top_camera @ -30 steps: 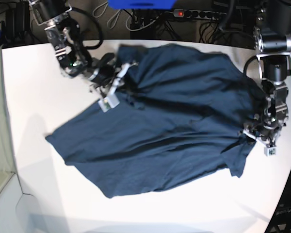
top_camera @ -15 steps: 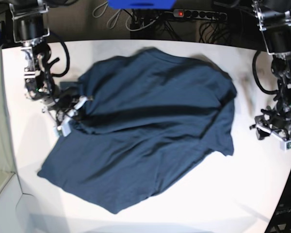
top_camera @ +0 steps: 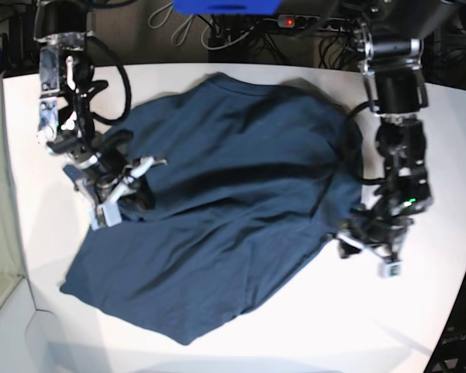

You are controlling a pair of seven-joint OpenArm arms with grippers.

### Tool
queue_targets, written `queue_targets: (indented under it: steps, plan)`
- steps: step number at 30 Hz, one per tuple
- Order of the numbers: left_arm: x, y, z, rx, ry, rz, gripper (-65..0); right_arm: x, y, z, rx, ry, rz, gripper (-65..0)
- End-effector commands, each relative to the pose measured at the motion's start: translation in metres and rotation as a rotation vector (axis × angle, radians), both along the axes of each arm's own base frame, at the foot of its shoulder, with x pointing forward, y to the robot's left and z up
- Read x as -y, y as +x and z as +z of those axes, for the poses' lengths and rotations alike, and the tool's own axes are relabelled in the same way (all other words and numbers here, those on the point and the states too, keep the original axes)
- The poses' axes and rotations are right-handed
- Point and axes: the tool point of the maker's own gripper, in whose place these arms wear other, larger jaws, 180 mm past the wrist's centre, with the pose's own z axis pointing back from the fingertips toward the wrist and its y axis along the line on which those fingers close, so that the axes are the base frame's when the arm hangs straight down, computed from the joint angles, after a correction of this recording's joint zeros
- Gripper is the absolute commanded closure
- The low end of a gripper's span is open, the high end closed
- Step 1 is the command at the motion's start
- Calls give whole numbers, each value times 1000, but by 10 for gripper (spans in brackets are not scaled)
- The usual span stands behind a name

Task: Layout the t-shirt on the table in an organized manner, then fold the t-shirt properly
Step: 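Pull the grasped shirt edges with both grippers to straighten the shirt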

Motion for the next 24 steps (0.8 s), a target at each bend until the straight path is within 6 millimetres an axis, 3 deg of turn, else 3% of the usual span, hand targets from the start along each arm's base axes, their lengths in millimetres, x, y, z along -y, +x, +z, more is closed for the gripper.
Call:
queue_targets:
  steps: [1, 4, 6, 9, 13, 17, 20, 24]
  plan:
    - [3, 19, 14, 54, 9, 1, -333, -8, -2, 6, 16, 23, 10, 0]
    - [26, 31, -6, 43, 20, -26, -333, -28, -19, -8, -35, 62, 31, 0]
    - [28, 33, -16, 27, 49, -38, -333, -35, -29, -17, -63, 64, 48, 0]
    - [21, 28, -33, -18, 87, -38, -333, -33, -37, -47, -148, 61, 43, 0]
    - [-19, 13, -45, -64, 171, -17, -333, 1, -32, -88, -230, 8, -1, 0]
    - [-50, -18, -69, -134, 217, 1, -333, 34, -23, -111, -243, -24, -57, 0]
    - [-55, -45, -91, -191, 229, -2, -333, 54, -14, -116, -239, -48, -85, 0]
    - [-54, -77, -97, -187, 247, -12, -333, 76, 2, -112, -228, -81, -107, 0]
